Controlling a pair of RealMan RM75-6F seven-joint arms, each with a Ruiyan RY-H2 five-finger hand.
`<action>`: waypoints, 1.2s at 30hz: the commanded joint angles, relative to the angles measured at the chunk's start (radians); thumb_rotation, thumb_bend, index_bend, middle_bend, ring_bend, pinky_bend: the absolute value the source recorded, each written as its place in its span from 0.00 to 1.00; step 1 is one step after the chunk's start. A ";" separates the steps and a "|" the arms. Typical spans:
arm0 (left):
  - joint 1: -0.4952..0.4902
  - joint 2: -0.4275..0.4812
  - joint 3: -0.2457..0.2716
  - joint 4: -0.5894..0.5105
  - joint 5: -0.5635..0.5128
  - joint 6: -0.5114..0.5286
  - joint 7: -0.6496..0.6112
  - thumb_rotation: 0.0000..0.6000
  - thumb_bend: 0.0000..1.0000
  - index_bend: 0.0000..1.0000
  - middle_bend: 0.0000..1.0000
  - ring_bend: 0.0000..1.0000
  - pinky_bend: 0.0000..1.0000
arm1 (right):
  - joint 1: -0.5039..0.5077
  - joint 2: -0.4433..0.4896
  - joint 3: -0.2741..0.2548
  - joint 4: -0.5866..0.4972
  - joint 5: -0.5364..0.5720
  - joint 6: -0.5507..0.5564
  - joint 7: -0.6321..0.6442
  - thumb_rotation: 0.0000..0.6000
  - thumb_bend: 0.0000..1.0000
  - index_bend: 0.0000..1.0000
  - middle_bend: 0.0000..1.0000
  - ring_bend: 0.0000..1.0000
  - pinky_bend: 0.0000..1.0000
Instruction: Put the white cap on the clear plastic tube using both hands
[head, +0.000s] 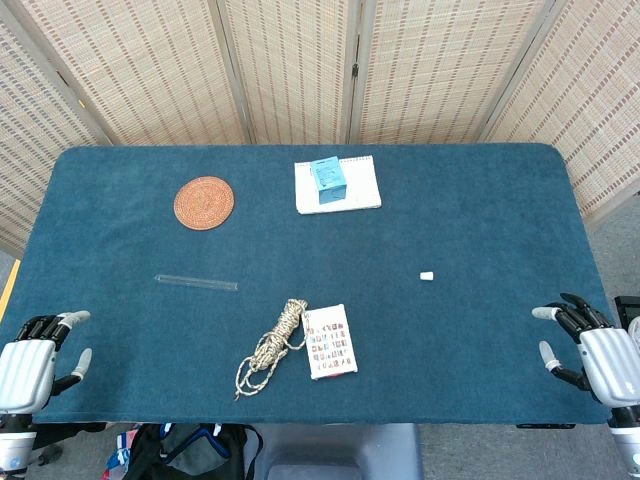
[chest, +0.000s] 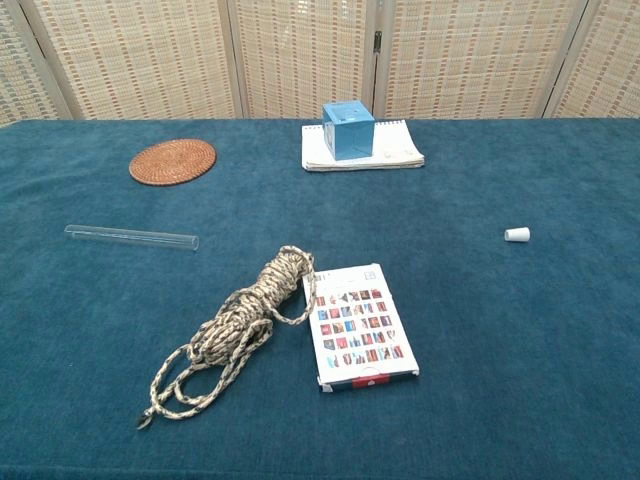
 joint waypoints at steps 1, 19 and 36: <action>-0.001 -0.003 -0.001 0.001 0.000 0.001 0.003 1.00 0.37 0.26 0.32 0.27 0.22 | 0.002 0.000 0.001 0.002 0.001 -0.002 0.002 1.00 0.41 0.30 0.31 0.14 0.27; -0.067 0.010 -0.041 0.017 0.005 -0.056 -0.009 1.00 0.37 0.27 0.32 0.27 0.22 | 0.002 0.008 0.008 0.000 0.001 0.020 0.004 1.00 0.41 0.30 0.31 0.14 0.27; -0.412 -0.066 -0.173 0.192 -0.054 -0.414 -0.025 1.00 0.28 0.25 0.33 0.32 0.22 | 0.012 0.053 0.022 -0.075 0.001 0.022 -0.073 1.00 0.41 0.30 0.31 0.14 0.27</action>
